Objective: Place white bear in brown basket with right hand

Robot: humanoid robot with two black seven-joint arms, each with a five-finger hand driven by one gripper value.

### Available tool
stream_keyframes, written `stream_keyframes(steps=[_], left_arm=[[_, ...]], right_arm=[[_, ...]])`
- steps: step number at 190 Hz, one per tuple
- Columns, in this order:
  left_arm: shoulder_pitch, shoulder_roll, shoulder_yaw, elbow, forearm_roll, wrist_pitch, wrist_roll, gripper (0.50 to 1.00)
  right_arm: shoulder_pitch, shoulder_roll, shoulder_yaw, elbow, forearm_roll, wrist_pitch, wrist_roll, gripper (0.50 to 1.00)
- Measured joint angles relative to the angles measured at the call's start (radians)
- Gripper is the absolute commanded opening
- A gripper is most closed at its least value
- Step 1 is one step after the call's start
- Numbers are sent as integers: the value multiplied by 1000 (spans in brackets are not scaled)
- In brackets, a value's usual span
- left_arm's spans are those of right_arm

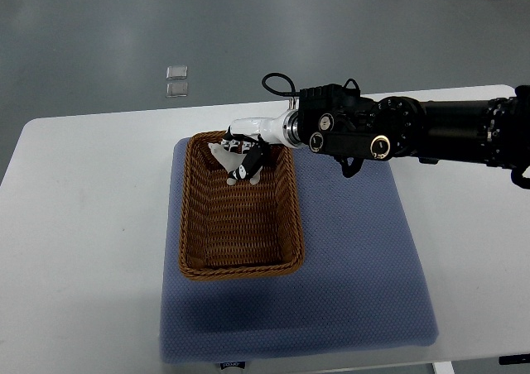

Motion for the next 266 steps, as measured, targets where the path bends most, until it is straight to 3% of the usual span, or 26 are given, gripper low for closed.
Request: stream_keyframes(steps=[104,117,135,160,209,266], left_arm=[[-1,0,2,-5,0,0,0,1000],[-1,0,2,-5,0,0,0,1000],[-1,0,3,-5,0,0,0,1000],[-1,0,3,-5,0,0,0,1000],[-2,0,3,-5,0,0,0,1000],[-2,0,3,-5,0,0,0,1000]], right_arm=[[-59,0,3,2,-11,-7,39,500],[-67,0,3,2,-15,-16,40,570],[-72,0,3,2,-16,-21,40,615],[-73,0,3,2,-16,-22,40,774],[-73,0,14,2,-16,-22,40,856],[-21,0,89,0,-14,-15,40,860]])
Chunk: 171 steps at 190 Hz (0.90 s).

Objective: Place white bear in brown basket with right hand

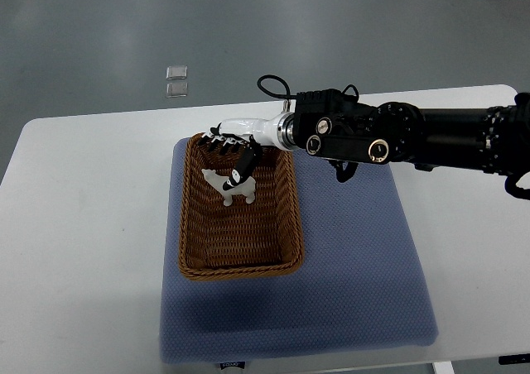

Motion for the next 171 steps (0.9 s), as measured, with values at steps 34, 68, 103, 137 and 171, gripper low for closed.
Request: stream_keyframes(steps=[34,68,103,137,171], left_arm=[[0,0,0,1,0,0,0,1000],[0,0,0,-1,0,0,0,1000],[0,0,0,-2,1,0,0,1000],[0,0,0,-2,2,0,0,1000],[0,0,0,-2,2,0,0,1000]], right_arm=[[10,0,124,0,4,3,1,881],[-44,-45,352,0,18,2,53,913],[-254,-168,684,-5,21,-2,106,924],[-463,-191,1020,-24,21,-5,110,926],[-616,-181,1278,-44,26,-4,127,924]])
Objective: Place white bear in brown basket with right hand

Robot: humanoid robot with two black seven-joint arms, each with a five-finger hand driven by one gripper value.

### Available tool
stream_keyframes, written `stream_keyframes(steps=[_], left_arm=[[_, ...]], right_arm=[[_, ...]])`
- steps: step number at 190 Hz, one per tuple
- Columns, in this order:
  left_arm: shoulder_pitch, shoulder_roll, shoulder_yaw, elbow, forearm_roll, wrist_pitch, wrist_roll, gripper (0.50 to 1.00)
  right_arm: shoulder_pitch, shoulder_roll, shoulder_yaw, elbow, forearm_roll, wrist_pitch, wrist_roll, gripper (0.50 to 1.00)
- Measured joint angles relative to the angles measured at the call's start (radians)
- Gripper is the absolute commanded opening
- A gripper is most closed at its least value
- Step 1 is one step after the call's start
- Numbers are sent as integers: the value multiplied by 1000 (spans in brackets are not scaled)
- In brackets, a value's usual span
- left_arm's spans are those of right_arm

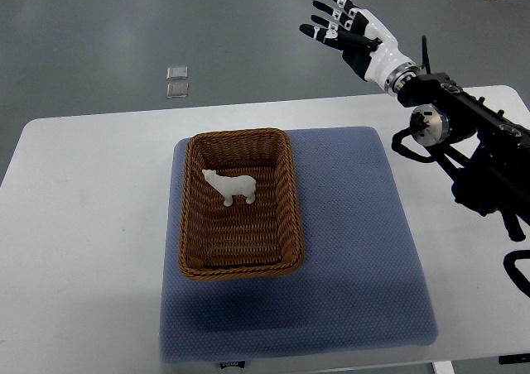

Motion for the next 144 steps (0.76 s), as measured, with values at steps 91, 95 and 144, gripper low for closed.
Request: stream_keyframes(steps=[91,95,144], left_arm=[[0,0,1,-1,1,0,1,1000],[0,0,1,-1,1,0,1,1000],[0,0,0,-1,2,0,3,1000]], right_arm=[[-195,97,222,-65,303,205,82,928],[-199,100,224,-70,311,218,83,928],[-212,129,223,-98,326,243,94,928]])
